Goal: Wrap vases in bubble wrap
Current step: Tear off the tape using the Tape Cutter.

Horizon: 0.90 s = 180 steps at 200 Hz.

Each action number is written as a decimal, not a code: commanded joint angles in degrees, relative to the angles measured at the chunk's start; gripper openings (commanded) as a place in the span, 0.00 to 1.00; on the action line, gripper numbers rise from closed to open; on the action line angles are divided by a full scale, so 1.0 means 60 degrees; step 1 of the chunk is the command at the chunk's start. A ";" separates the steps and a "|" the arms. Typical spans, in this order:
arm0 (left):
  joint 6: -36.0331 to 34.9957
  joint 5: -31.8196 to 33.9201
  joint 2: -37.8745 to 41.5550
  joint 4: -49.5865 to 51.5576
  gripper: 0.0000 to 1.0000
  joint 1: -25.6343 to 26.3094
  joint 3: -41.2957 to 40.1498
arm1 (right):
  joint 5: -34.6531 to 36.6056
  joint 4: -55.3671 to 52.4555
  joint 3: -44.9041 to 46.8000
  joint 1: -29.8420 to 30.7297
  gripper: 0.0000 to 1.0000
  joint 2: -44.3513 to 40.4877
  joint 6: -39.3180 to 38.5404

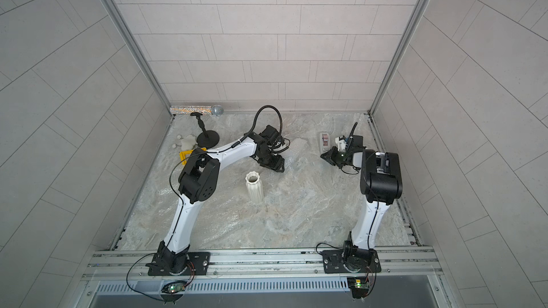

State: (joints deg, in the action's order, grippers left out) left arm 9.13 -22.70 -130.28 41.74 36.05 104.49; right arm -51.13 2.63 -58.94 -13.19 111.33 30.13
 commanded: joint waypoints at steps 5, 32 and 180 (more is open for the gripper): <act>0.0001 0.0238 0.0176 0.0209 0.38 -0.0109 -0.0108 | 0.0223 -0.0484 0.0242 -0.0055 0.00 -0.0726 -0.0166; 0.0031 0.0202 0.0176 0.0195 0.38 -0.0120 -0.0115 | 0.0283 -0.0744 0.0258 -0.0067 0.00 -0.0742 -0.0199; 0.0061 0.0253 0.0199 0.0193 0.38 -0.0120 -0.0146 | 0.1064 -0.1594 -0.0642 -0.0197 0.00 0.0279 -0.0150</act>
State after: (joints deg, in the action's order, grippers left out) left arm 9.17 -22.72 -130.28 41.69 36.01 104.42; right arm -47.07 -4.54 -61.76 -13.93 111.39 29.58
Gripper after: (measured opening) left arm 0.616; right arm 0.042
